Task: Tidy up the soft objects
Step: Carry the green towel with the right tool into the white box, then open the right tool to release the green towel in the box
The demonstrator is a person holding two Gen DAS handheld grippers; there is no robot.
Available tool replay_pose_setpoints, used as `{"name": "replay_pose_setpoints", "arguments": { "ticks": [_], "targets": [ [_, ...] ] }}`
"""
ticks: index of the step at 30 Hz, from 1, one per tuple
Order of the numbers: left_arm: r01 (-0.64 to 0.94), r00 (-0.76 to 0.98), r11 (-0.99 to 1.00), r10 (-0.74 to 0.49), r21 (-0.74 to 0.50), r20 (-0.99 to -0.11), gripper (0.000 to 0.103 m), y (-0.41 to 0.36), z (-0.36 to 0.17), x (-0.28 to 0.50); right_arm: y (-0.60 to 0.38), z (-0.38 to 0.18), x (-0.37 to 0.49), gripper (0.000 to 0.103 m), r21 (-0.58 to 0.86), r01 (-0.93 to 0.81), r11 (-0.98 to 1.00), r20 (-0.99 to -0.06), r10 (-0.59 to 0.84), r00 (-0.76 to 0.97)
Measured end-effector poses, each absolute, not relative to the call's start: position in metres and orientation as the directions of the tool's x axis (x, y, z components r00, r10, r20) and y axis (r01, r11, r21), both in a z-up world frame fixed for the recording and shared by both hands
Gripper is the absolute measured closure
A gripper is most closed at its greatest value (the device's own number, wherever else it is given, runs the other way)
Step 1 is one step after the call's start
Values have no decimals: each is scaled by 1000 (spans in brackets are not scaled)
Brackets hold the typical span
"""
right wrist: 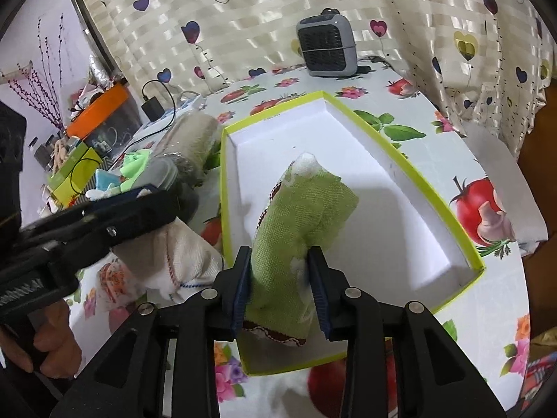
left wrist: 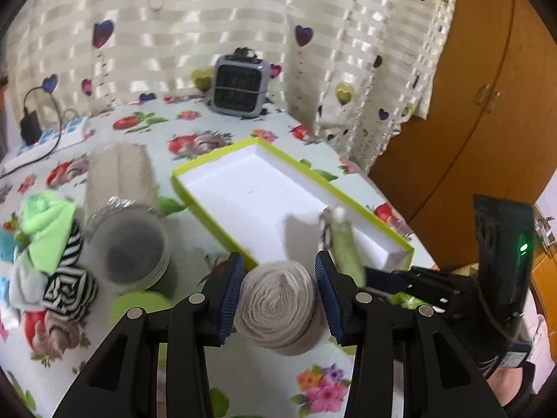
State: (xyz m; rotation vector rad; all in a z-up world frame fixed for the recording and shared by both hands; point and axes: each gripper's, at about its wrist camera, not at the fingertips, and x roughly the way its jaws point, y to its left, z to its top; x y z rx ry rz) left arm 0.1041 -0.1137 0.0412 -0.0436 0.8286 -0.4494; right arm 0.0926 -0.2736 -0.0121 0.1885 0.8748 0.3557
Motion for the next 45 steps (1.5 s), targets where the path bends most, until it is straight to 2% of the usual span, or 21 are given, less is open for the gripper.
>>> {"name": "replay_pose_setpoints", "arguments": {
  "ticks": [2, 4, 11, 13, 15, 22, 25, 30, 34, 45],
  "targets": [
    [386, 586, 897, -420, -217, -693, 67, -119, 45, 107, -275, -13, 92, 68, 303, -228, 925, -715, 379, 588],
    [397, 587, 888, -440, -232, -680, 80, -122, 50, 109, -273, -15, 93, 70, 281, -246, 928, -721, 373, 584],
    [391, 563, 885, -448, -254, -694, 82, -124, 48, 119, -275, -17, 96, 70, 318, -269, 909, -716, 416, 560],
    [388, 568, 886, -448, -256, -690, 79, -118, 50, 116, -277, -16, 95, 70, 325, -269, 907, -715, 422, 557],
    [376, 593, 894, -433, -242, -679, 71, -110, 57, 110, -277, -16, 96, 69, 323, -269, 907, -720, 420, 552],
    [412, 573, 893, -408, -180, -711, 70, -98, 53, 75, -276, -7, 90, 58, 257, -274, 927, -730, 372, 574],
    [397, 541, 895, -407, -203, -736, 70, -96, 41, 63, -278, -3, 86, 55, 237, -277, 931, -725, 359, 587],
    [363, 489, 894, -424, -264, -763, 68, -97, 25, 53, -282, 0, 82, 54, 219, -264, 939, -725, 338, 600],
    [307, 469, 900, -425, -309, -774, 61, -98, 17, 54, -284, -1, 78, 54, 223, -265, 938, -723, 342, 600],
    [213, 385, 892, -451, -398, -806, 59, -113, -8, 68, -286, -7, 77, 54, 220, -263, 939, -735, 337, 588]
  ]
}}
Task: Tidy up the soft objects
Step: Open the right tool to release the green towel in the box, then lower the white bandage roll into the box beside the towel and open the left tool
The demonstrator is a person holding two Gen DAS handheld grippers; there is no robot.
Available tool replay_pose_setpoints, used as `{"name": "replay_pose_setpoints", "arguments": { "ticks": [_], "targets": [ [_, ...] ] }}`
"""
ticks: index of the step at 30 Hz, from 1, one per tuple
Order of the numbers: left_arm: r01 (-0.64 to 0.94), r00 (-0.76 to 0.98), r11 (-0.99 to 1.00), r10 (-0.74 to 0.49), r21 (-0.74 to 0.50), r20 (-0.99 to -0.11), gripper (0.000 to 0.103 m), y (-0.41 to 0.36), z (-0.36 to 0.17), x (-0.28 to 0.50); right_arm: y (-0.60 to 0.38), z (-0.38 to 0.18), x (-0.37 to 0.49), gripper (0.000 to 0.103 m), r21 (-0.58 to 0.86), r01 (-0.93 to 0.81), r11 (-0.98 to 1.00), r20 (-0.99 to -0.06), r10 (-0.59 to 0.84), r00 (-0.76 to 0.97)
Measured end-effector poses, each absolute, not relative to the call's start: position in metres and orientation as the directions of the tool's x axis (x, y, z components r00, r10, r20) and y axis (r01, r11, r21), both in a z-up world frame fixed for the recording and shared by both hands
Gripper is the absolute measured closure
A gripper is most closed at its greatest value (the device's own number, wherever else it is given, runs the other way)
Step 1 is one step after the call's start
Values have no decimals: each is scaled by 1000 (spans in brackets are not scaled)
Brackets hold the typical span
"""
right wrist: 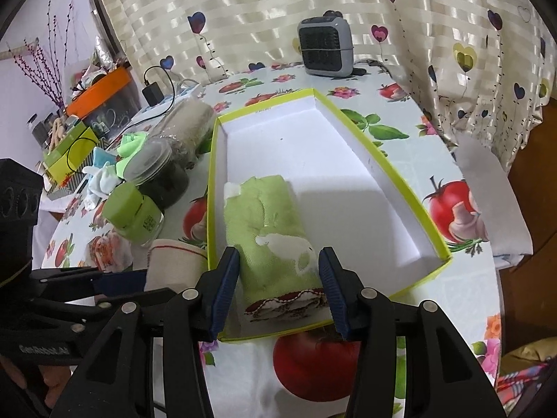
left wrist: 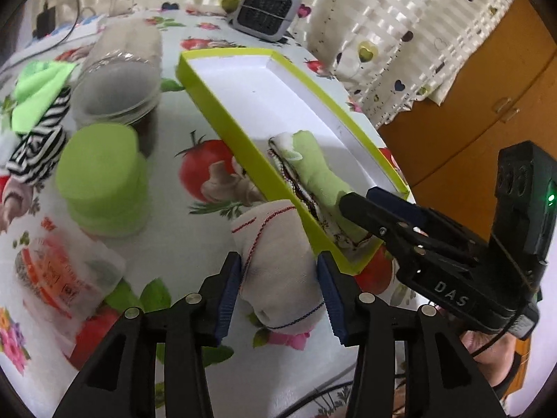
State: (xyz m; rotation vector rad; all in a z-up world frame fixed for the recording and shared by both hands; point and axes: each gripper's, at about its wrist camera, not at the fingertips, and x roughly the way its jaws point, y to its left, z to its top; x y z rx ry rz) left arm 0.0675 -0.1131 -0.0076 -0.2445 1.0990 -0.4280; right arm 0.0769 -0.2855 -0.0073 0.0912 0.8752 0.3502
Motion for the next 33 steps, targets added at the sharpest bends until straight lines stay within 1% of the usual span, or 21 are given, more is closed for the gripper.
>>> {"name": "replay_pose_setpoints", "arguments": {
  "ticks": [3, 9, 14, 18, 21, 24, 27, 28, 33],
  "targets": [
    [233, 391, 895, -445, -381, -805, 58, -121, -10, 69, -292, -2, 75, 54, 223, -249, 942, -718, 332, 611],
    [245, 398, 899, -434, -363, -808, 62, -126, -12, 69, -315, 11, 76, 54, 212, -210, 954, -679, 298, 671],
    [239, 411, 902, -429, -359, -805, 62, -119, -8, 66, -347, 6, 89, 54, 191, -110, 975, -691, 213, 690],
    [232, 448, 900, -436, -370, -780, 62, -110, 6, 65, -361, -9, 101, 54, 193, -64, 979, -727, 186, 661],
    [238, 478, 894, -447, -378, -756, 62, -109, 20, 69, -362, -19, 102, 54, 237, -89, 967, -746, 240, 621],
    [252, 496, 891, -454, -378, -740, 62, -113, 33, 76, -351, -21, 96, 54, 264, -160, 951, -744, 307, 594],
    [268, 506, 887, -463, -377, -728, 62, -121, 41, 84, -335, -20, 87, 59, 284, -237, 929, -737, 370, 566],
    [275, 511, 886, -464, -374, -724, 61, -125, 43, 87, -329, -20, 84, 60, 292, -262, 920, -735, 391, 553],
    [297, 484, 882, -470, -367, -738, 61, -141, 35, 103, -312, -18, 74, 60, 332, -350, 876, -718, 475, 509]
  ]
}}
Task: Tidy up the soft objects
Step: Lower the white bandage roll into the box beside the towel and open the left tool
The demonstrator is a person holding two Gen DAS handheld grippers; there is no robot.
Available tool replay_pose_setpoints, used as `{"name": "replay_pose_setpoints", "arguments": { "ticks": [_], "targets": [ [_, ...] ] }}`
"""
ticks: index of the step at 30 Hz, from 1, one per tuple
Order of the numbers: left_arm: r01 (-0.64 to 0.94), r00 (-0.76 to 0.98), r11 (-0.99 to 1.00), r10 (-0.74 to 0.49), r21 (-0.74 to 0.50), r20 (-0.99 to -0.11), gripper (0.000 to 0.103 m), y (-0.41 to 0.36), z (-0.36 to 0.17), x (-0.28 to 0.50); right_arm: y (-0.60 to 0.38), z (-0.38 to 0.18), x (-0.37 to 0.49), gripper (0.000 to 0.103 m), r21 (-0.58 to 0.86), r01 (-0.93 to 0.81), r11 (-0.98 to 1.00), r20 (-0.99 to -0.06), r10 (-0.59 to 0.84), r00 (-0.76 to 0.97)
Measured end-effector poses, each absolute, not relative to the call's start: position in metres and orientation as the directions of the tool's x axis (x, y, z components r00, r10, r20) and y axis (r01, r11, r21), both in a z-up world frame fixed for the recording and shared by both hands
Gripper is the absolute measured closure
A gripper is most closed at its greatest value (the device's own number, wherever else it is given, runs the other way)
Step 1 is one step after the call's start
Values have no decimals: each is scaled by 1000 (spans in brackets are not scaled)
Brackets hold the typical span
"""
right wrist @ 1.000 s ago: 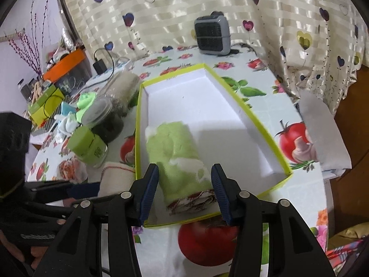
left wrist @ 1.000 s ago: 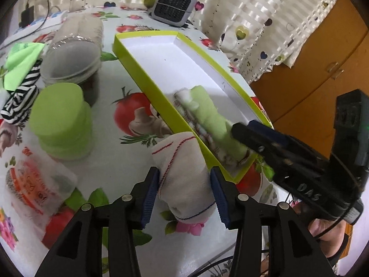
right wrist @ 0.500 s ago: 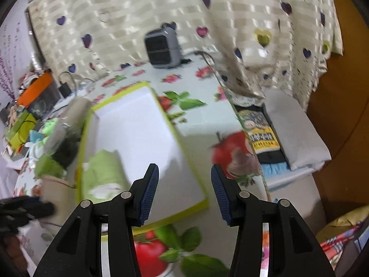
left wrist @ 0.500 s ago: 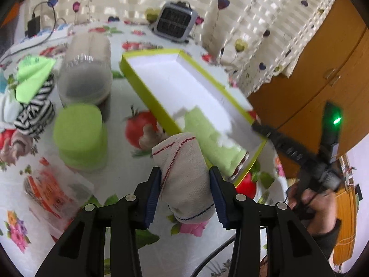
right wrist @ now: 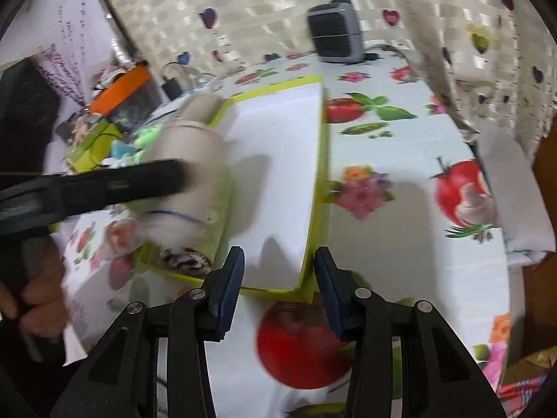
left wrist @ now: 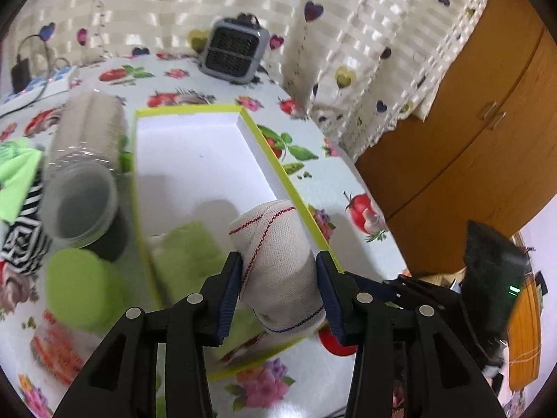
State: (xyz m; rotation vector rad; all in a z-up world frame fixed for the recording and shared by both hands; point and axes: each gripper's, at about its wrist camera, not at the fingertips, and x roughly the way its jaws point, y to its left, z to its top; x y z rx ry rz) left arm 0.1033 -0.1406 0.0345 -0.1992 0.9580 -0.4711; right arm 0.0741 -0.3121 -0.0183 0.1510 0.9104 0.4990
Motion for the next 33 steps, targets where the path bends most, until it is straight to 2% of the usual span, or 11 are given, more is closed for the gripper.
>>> {"name": "replay_pose_setpoints", "arguments": {
  "ticks": [5, 15, 17, 21, 24, 28, 33],
  "targets": [
    [314, 444, 885, -458, -345, -770, 61, -156, 19, 117, -317, -9, 72, 60, 290, -311, 905, -714, 421, 559],
    [314, 503, 895, -440, -318, -744, 61, -148, 31, 105, -326, 6, 66, 59, 294, -274, 916, -661, 402, 634],
    [314, 530, 900, -430, -303, -730, 61, -143, 37, 98, -322, 12, 62, 59, 298, -282, 912, -630, 409, 660],
    [288, 604, 923, -383, -256, -699, 61, -128, 50, 83, -311, 24, 50, 52, 284, -332, 900, -559, 436, 705],
    [277, 640, 941, -331, -193, -693, 61, -120, 55, 71, -295, 28, 43, 52, 263, -383, 886, -529, 464, 711],
    [276, 722, 953, -290, -123, -629, 61, -101, 60, 46, -274, 28, 34, 52, 235, -443, 865, -525, 497, 692],
    [273, 758, 947, -320, -169, -568, 61, -69, 56, 20, -248, 27, 22, 52, 215, -510, 833, -548, 535, 643]
  ]
}}
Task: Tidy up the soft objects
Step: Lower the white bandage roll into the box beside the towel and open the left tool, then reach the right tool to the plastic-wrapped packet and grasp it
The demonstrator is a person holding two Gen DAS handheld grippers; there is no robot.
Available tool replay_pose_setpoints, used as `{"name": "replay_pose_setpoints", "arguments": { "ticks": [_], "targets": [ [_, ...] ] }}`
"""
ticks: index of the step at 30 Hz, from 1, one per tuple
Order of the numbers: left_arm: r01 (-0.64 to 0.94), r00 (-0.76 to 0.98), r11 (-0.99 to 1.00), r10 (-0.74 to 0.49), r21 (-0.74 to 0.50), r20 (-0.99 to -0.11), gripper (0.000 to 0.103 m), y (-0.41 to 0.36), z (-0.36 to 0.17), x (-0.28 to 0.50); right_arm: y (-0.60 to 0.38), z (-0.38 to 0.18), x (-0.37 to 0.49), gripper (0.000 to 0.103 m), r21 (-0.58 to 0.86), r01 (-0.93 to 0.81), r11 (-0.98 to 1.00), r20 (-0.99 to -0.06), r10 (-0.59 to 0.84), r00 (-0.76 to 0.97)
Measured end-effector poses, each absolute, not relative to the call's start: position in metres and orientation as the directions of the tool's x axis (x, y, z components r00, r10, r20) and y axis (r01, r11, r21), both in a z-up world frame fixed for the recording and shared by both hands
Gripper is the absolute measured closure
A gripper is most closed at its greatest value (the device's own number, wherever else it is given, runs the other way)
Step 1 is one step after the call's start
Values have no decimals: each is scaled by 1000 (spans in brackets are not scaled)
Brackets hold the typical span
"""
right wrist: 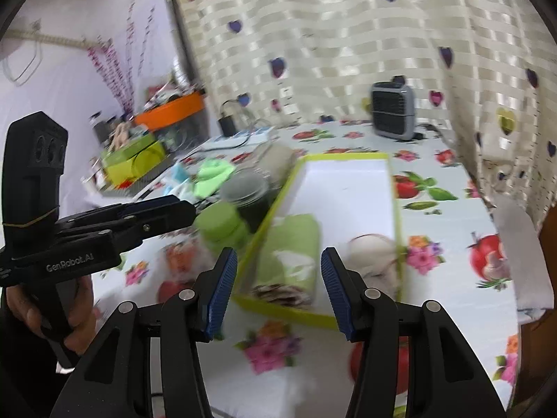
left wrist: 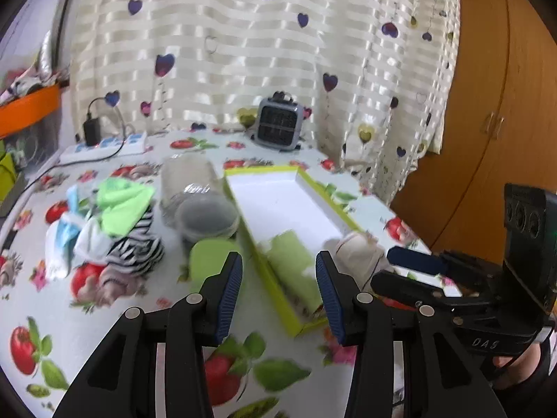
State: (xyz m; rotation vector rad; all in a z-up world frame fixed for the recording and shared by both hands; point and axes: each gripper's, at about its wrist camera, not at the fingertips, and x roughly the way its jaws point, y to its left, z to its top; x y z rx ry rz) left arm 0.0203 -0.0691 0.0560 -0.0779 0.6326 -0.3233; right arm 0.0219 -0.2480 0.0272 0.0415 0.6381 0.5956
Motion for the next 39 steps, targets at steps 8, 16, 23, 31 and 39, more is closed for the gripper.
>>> {"name": "replay_pose_setpoints", "arguments": {
  "ticks": [8, 16, 23, 31, 39],
  "targets": [
    [231, 762, 962, -270, -143, -589, 60, -38, 49, -5, -232, 25, 14, 52, 253, -532, 808, -553, 572, 606],
    [121, 734, 973, -221, -197, -642, 60, -4, 23, -5, -216, 22, 11, 52, 252, -552, 794, -569, 583, 579],
    [54, 726, 975, -186, -214, -662, 60, 17, 11, -3, -182, 15, 8, 52, 218, -626, 749, -601, 608, 519],
    [-36, 720, 971, -138, -236, -680, 60, 48, 7, 1, -138, -3, 19, 52, 181, -682, 709, -662, 600, 449],
    [-126, 705, 962, -86, -244, -704, 60, 80, 0, 3, -99, -14, 29, 52, 140, -723, 677, -712, 576, 401]
  ]
}}
